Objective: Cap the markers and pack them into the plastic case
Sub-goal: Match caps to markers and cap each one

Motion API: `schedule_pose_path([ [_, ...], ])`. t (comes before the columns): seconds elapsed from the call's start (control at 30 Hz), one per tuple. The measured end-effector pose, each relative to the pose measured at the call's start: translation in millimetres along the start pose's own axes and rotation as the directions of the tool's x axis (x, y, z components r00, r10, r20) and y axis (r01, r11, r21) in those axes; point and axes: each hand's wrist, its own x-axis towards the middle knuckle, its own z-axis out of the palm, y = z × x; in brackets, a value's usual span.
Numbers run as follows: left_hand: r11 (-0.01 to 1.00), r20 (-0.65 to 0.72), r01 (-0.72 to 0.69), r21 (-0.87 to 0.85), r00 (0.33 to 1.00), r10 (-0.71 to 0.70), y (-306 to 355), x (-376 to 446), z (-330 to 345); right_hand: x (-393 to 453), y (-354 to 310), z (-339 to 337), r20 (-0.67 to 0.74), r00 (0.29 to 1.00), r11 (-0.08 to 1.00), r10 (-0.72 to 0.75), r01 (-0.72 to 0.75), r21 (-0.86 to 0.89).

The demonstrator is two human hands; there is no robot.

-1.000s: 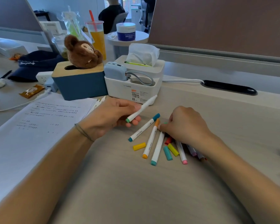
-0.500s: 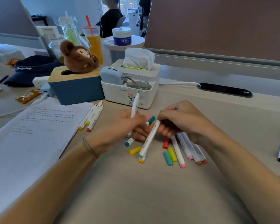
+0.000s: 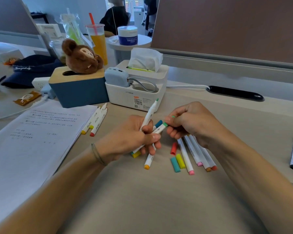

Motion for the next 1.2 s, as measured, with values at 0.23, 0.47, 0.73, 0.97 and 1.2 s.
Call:
schedule_pose_path([
  [0.23,0.999,-0.031,0.012,0.037,0.999,-0.011,2.9,-0.4,-0.3,-2.4,-3.2,0.4,-0.04,0.999,0.999,0.024,-0.025,-0.026],
  [0.47,0.998,-0.03,0.047,0.053,0.999,-0.045,3.2,-1.3,-0.3,-3.1,-4.8,1.5,-0.023,0.999,0.998,0.048,-0.049,-0.03],
  [0.73,0.998,-0.014,0.046,0.05,0.999,-0.046,7.2,-3.3,-3.7,-3.3,-7.6,0.0,0.018,0.997,0.996,0.077,-0.077,0.034],
  [0.97,0.979,-0.084,0.116,0.165,0.991,-0.103,4.2,-2.3,-12.8,2.4,5.3,-29.8,-0.251,0.956,0.989,-0.149,0.146,-0.032],
  [1.2,0.951,0.031,0.095,0.294,0.994,-0.109,4.6,-2.1,-6.9,0.6,11.6,-32.5,-0.17,0.961,0.976,-0.218,0.218,-0.015],
])
